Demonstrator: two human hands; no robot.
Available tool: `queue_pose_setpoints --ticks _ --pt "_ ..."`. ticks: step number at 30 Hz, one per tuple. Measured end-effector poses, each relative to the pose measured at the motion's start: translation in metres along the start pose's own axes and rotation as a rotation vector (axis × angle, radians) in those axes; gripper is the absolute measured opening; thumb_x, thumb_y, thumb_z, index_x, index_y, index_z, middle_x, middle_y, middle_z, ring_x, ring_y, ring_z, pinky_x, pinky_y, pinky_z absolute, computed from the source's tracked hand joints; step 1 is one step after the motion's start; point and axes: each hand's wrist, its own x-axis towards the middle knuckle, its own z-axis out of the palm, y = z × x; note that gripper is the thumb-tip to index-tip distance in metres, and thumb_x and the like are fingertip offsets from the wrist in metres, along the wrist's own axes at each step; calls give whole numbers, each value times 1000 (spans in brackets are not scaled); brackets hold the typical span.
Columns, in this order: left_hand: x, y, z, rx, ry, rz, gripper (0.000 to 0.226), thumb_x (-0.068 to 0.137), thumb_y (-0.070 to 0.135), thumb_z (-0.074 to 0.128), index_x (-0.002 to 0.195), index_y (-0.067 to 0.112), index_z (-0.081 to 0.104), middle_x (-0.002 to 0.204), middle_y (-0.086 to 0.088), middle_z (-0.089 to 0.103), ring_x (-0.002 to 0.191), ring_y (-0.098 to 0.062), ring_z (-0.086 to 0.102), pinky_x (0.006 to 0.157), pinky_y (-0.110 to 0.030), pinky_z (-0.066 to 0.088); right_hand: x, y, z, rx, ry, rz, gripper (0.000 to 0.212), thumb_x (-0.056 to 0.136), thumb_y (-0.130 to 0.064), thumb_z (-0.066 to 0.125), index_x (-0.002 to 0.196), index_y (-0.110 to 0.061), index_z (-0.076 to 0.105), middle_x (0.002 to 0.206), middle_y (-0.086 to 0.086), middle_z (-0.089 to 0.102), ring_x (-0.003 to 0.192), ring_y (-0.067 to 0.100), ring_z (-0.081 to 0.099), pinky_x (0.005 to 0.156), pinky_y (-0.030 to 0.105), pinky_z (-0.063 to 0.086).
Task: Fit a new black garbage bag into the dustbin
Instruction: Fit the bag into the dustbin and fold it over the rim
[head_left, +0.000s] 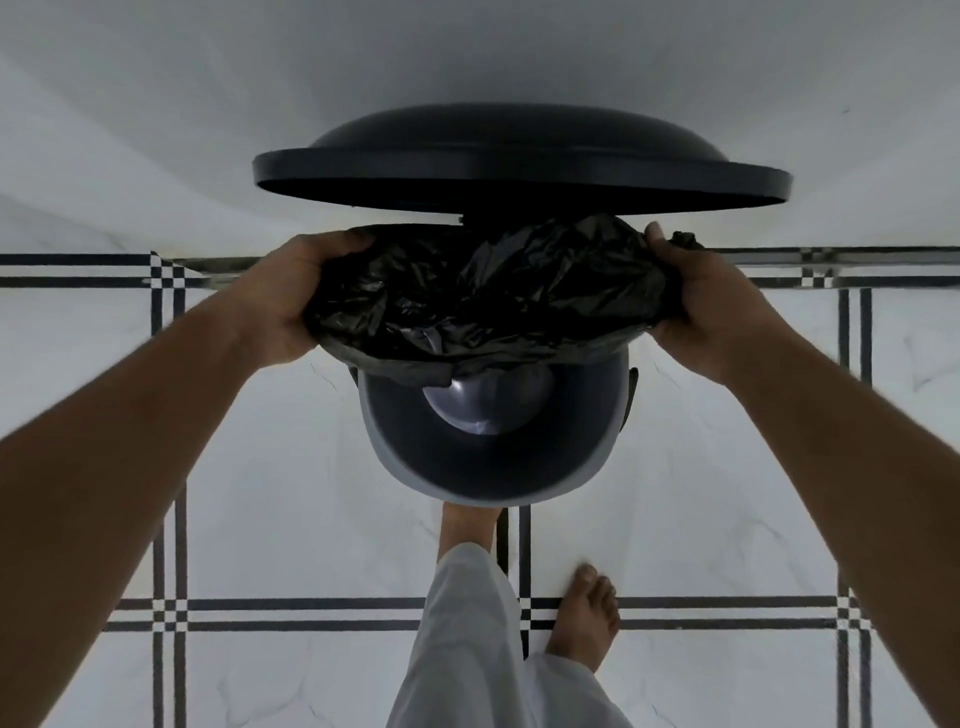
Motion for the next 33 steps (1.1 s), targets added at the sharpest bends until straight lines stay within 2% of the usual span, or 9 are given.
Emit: queue_pose_setpoints --ticks 4,8,12,15,19,22,24,29,33 --pt "21 3 -1 71 64 -26 28 104 32 64 121 18 81 117 -6 85 97 -21 84 83 -35 65 27 12 -1 -340 308 -173 25 102 -34 81 83 -21 71 90 -2 78 90 16 76 93 39 64" --pt "27 -17 -4 140 78 -153 40 98 46 69 125 19 79 119 -3 85 93 -20 82 81 -37 66 27 36 -7 -514 359 -134 28 90 -44 91 81 -22 75 89 -5 76 87 15 71 85 30 57" --pt "10 -35 -7 126 58 -294 33 93 60 64 91 29 74 84 6 77 78 -16 70 78 -35 54 9 47 -17 -496 376 28 43 84 -53 94 101 -16 82 101 4 81 92 21 77 87 31 63" --pt "-6 -46 -19 120 69 -389 43 82 68 66 69 27 59 67 6 60 72 -17 52 75 -38 38 -11 52 -30 -480 355 129 44 87 -54 91 100 -15 79 109 8 83 102 28 81 100 42 66" --pt "-27 -55 -37 68 -7 -510 55 72 71 74 87 18 68 88 -1 68 87 -24 62 79 -40 42 -36 64 -51 -416 221 255 55 88 -60 86 123 -18 83 119 2 86 115 26 81 107 50 63" --pt "-41 -71 -47 15 -30 -533 50 82 56 72 111 15 76 119 -9 81 114 -34 77 109 -46 50 -52 72 -58 -310 129 302 39 97 -56 76 126 -30 83 126 -6 84 122 20 77 112 47 58" --pt "-52 -90 -50 -161 -19 -489 43 90 39 70 124 14 74 138 -14 77 130 -39 73 120 -56 47 -62 77 -57 -158 158 319 26 105 -49 70 116 -29 84 119 -5 85 115 19 79 107 46 59" --pt "-76 -141 -37 -572 21 -354 34 105 19 56 134 10 69 142 -16 74 121 -33 74 108 -56 57 -71 103 -49 -31 225 351 30 109 -50 64 115 -27 82 117 -3 84 90 14 81 87 36 61" --pt "-75 -174 -18 -633 14 -368 46 85 -3 49 126 1 66 136 -18 72 120 -33 67 104 -42 60 -67 114 -38 -44 252 344 37 109 -47 64 128 -21 82 127 0 84 112 20 81 101 44 63"
